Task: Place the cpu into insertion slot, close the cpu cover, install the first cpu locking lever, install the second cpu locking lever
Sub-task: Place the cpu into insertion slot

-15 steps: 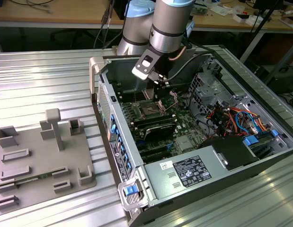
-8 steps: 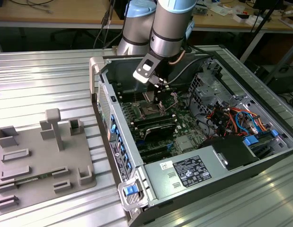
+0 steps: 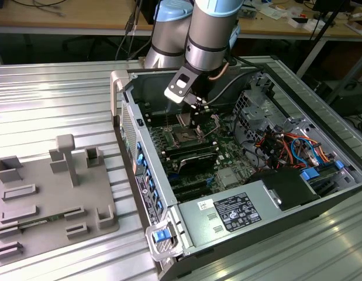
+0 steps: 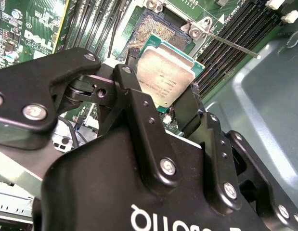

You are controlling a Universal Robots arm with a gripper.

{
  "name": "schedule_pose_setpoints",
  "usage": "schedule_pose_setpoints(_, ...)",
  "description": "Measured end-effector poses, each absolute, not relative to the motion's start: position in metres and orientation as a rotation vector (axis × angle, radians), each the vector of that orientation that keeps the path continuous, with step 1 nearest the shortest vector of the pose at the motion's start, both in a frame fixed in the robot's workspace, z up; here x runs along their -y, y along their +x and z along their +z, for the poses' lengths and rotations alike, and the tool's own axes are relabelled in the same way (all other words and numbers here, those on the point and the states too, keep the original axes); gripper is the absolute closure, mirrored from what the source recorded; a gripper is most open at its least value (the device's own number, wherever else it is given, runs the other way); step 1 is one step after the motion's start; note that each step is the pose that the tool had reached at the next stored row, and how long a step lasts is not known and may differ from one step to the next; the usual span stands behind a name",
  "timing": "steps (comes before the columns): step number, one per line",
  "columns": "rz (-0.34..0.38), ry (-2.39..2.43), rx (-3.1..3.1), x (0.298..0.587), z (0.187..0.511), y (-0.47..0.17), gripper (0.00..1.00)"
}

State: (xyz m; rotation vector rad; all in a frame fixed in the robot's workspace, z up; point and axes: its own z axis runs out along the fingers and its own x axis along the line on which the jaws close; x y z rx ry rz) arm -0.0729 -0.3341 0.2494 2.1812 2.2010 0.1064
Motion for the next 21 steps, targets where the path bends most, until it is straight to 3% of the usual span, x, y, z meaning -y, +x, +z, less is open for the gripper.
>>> schedule_pose_setpoints(21,0.106,2.181,-2.201,0.337,0.22,-0.067,0.45)
